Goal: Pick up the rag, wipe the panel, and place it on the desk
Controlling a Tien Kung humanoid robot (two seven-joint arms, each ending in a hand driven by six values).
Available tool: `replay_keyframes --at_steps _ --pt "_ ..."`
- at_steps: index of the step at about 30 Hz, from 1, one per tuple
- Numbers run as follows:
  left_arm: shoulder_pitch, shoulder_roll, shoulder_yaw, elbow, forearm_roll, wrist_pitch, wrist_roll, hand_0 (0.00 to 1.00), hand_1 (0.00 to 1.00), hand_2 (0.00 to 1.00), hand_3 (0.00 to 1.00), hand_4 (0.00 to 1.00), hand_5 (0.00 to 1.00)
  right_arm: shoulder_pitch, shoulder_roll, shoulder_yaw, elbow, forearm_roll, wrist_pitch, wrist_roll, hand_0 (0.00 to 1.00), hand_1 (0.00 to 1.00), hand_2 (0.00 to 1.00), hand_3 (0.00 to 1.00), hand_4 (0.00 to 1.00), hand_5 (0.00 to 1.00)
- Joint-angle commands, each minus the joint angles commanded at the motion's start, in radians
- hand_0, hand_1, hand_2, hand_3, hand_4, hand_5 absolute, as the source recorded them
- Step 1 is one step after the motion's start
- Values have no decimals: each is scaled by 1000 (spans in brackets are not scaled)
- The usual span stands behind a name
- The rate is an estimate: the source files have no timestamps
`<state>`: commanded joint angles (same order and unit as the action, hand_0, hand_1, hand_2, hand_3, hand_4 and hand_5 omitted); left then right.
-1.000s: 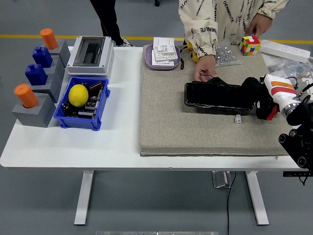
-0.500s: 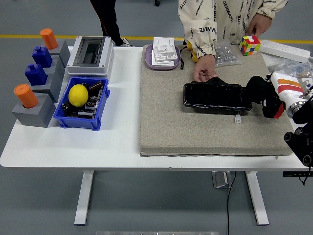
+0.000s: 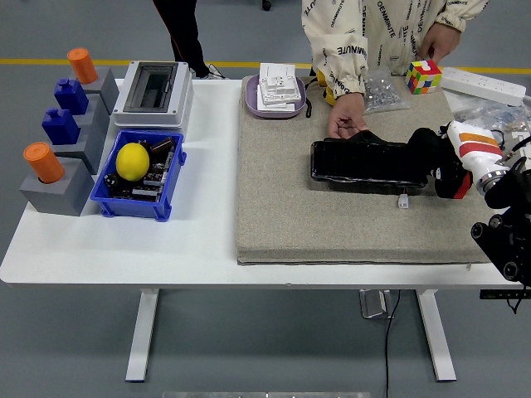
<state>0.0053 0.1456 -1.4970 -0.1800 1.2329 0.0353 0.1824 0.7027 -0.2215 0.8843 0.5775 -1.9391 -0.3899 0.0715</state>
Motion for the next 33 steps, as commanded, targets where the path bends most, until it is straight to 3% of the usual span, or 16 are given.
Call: replay_keyframes --at_steps 33 --pt "2 5 5 0 1 1 1 642 692 734 565 597 469 35 114 -79 11 9 -2 0 203 320 392 392 970 9"
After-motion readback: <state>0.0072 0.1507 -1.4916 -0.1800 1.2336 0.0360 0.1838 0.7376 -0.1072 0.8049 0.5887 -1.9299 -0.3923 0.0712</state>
